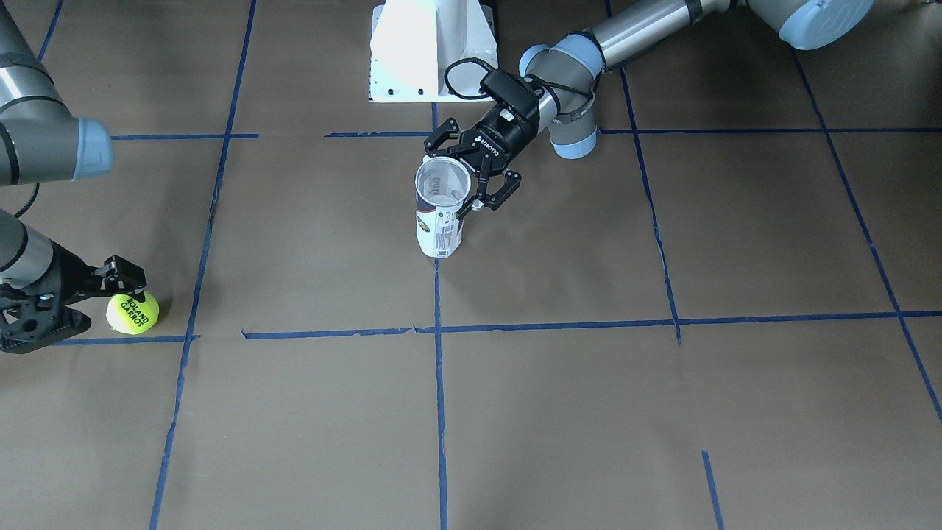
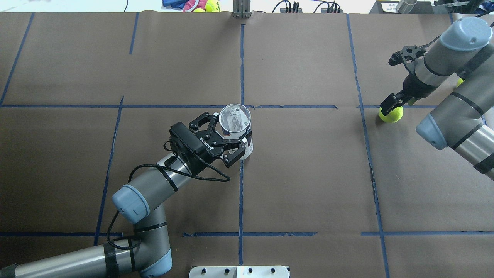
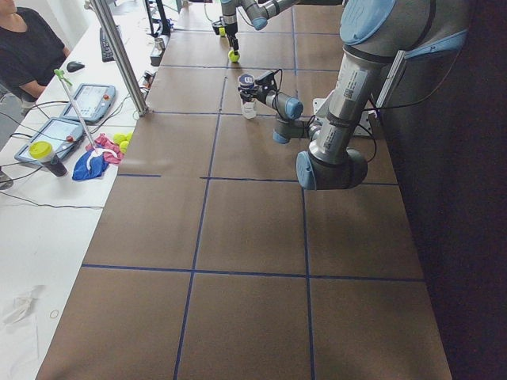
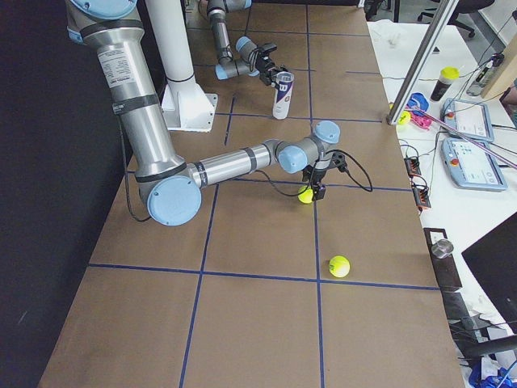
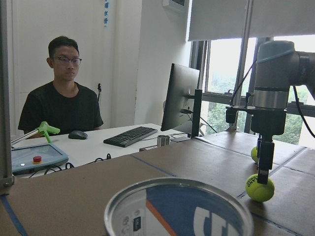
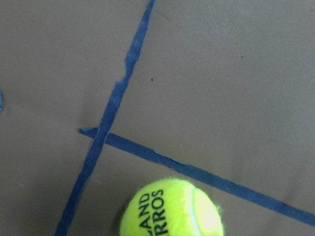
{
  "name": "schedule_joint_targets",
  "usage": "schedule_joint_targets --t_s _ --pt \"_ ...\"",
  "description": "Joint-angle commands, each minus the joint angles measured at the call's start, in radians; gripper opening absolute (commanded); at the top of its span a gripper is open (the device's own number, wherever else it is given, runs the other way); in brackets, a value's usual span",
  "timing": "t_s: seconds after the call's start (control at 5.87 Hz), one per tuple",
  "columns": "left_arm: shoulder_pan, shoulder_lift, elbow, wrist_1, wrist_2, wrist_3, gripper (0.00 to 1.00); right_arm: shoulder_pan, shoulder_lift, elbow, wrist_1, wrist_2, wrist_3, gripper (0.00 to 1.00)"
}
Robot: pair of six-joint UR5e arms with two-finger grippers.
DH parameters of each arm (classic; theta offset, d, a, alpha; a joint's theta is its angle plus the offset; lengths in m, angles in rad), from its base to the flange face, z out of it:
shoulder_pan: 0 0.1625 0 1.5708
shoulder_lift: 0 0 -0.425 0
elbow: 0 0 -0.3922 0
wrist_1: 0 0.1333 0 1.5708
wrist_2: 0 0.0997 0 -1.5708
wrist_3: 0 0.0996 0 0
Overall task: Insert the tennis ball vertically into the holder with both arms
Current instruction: 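Lower the right gripper onto the nearer tennis ball and grasp it, then carry the ball with the right gripper over the can's open top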
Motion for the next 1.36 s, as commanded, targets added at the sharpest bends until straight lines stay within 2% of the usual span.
schedule_joint_targets --t_s 0.0,0.34,0.51,0.68,0.85,1.02,1.19 --pt "0.000 0.000 0.000 -0.002 0.000 0.000 0.86 -0.027 0.002 -0.025 0.018 -0.040 0.000 0.97" --pt "0.001 0.000 0.000 -0.002 -0.002 0.000 0.90 -0.031 0.010 -0.030 0.020 -0.040 0.000 0.23" --pt "0.001 -0.001 0.000 -0.002 -0.002 -0.002 0.94 -0.029 0.019 -0.022 0.020 -0.040 0.003 0.13" --pt "0.009 -0.003 0.000 -0.002 -0.002 -0.002 0.96 -0.024 0.039 0.019 0.020 -0.037 0.030 0.10" --pt "0.016 -0.007 0.000 -0.001 -0.002 -0.005 0.96 -0.018 0.045 0.111 0.011 -0.032 0.107 0.08" --pt "0.021 -0.007 0.000 -0.001 -0.002 -0.005 0.94 -0.021 0.048 0.238 0.005 -0.030 0.262 0.08" --pt "0.021 -0.007 0.000 -0.001 -0.002 -0.003 0.88 -0.029 0.099 0.296 0.003 -0.030 0.425 0.08"
